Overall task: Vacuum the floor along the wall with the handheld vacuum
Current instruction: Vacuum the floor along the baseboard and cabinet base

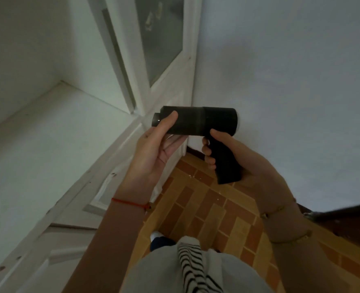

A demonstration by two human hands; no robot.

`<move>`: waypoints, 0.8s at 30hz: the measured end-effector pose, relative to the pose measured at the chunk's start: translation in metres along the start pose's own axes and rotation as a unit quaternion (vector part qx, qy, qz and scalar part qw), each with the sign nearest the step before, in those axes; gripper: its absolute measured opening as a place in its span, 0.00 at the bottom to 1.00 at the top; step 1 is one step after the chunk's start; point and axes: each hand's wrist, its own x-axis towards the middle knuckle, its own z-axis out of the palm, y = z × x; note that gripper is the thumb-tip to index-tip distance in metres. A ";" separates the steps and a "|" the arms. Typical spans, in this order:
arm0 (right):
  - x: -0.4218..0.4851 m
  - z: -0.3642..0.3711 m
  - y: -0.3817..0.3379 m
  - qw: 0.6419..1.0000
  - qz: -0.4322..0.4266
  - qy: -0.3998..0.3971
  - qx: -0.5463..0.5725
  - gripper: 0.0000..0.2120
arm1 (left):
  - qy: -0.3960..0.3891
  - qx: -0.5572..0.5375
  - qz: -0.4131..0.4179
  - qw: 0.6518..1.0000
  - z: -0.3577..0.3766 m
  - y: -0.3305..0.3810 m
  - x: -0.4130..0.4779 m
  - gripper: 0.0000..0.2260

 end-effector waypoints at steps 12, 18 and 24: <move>-0.139 -0.102 0.002 0.995 -0.009 0.101 -0.010 0.10 | -0.055 0.023 -0.058 0.997 0.112 -0.108 -0.043 0.16; -0.173 -0.138 0.003 0.992 -0.031 0.121 0.002 0.11 | -0.072 0.032 -0.077 0.994 0.149 -0.139 -0.043 0.17; -0.174 -0.162 -0.007 0.990 -0.040 0.133 0.036 0.11 | -0.070 0.032 -0.111 0.991 0.171 -0.150 -0.020 0.12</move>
